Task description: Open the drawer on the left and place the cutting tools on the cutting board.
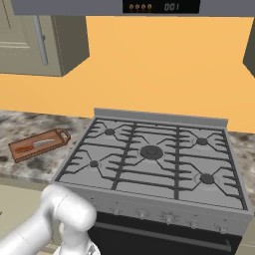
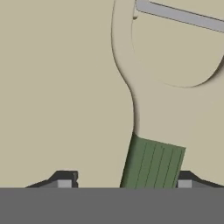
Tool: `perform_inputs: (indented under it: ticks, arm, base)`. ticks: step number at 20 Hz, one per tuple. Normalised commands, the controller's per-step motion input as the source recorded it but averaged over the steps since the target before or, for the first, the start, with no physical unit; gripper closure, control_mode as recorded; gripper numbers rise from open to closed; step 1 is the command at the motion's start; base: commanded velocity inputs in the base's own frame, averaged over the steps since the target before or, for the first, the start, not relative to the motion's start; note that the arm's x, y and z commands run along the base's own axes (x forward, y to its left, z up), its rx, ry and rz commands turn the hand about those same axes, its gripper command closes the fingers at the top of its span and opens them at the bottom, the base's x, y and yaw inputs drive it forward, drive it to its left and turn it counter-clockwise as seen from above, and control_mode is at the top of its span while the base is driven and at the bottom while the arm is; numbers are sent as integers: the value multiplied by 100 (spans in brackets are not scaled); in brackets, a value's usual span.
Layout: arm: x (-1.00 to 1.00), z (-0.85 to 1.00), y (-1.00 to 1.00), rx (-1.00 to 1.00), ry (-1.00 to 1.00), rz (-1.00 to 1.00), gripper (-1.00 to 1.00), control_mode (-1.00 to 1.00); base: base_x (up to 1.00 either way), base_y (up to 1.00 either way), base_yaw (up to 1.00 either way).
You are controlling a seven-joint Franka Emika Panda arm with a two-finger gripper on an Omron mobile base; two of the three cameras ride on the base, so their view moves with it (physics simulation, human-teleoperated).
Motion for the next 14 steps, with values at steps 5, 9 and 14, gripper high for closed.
perform_inputs:
  ticks: [5, 9, 14]
  arm:
    - [0, -34, 8, 0, 0, 0, 100, -100]
    - [-6, -10, 0, 0, -4, 0, 100, -100]
    - [-37, 55, 0, 17, -17, -10, 100, -100]
  base:
    - [0, 0, 0]
    - [0, 0, 0]
    - [0, 0, 0]
